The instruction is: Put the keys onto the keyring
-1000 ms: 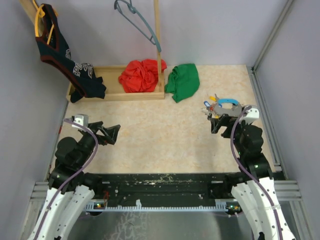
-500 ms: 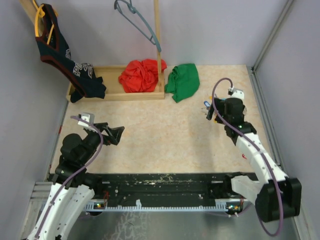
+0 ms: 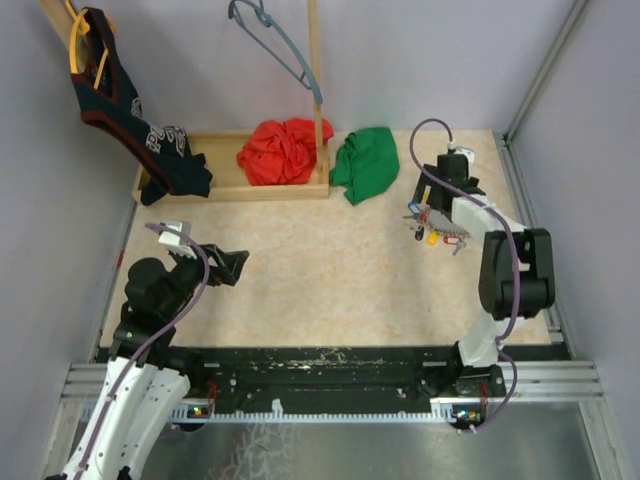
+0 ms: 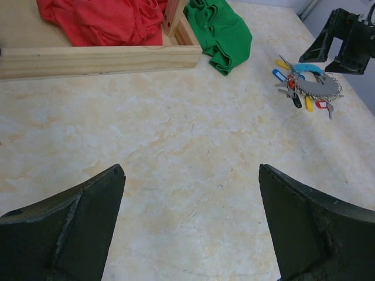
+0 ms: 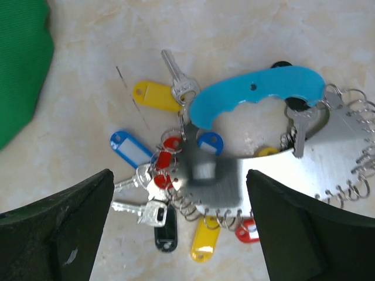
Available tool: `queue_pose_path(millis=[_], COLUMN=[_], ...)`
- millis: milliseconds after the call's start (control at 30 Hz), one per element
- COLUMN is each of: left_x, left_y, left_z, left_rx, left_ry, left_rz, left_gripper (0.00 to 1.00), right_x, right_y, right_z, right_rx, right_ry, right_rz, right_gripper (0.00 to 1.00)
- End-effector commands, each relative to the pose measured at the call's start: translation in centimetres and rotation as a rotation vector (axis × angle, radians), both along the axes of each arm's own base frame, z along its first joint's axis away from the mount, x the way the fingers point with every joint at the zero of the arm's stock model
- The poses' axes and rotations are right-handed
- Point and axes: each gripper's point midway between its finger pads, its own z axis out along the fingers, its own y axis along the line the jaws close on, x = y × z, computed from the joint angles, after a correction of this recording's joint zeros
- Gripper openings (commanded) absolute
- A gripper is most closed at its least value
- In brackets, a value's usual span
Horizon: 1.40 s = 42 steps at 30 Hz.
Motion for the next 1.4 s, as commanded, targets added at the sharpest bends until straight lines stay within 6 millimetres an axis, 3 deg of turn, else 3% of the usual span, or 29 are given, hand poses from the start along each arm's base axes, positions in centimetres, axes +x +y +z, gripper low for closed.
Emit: queue_pose_path(millis=[0,267,533,600,767,1000,1167,1267,1367], left_x=[0.3,0.9,0.9,0.9,0.9,0.9,1.0,1.1,1.3], left_y=[0.0,0.3,-0.2,-0.3,-0.8,-1.2,-1.5,-1.7,-2.1], left_z=[0.4,-0.1,-0.4,-0.5,-1.0,-1.4,-1.8,-2.2,-2.7], left_rx=[-0.008,-0.034,-0.046,-0.050,-0.063,-0.075,-0.091,-0.102,-0.128], left_ry=[-0.016,0.005,0.028,0.034,0.062,0.092,0.116,0.137,0.174], left_rz=[-0.019,-0.034,-0.074,-0.083,-0.113,-0.137,-0.149,-0.153,-0.164], left_gripper=[1.00,1.00,1.00,1.00,1.00,1.00,1.00,1.00,1.00], right_x=[3.3,4.3,0.5,-0.8,-4.3,-10.3,-15.9,-17.9,-19.1], right_y=[-0.7,-0.1,3.1,5.0,10.8,20.6,27.6,29.6,31.2], right_z=[-0.8,-4.8,-7.9,-8.3,-8.9,-7.9,-6.8,-5.8,-3.6], right_rx=[-0.007,0.043,0.110,0.100,0.106,0.077,0.083,0.072,0.095], right_ry=[0.017,0.113,0.241,0.265,0.301,0.311,0.310,0.295,0.236], right_rz=[0.016,0.074,0.166,0.213,0.376,0.681,0.908,0.982,1.037], right_gripper=[0.94,0.86,0.74,0.73,0.57,0.54,0.54,0.54,0.55])
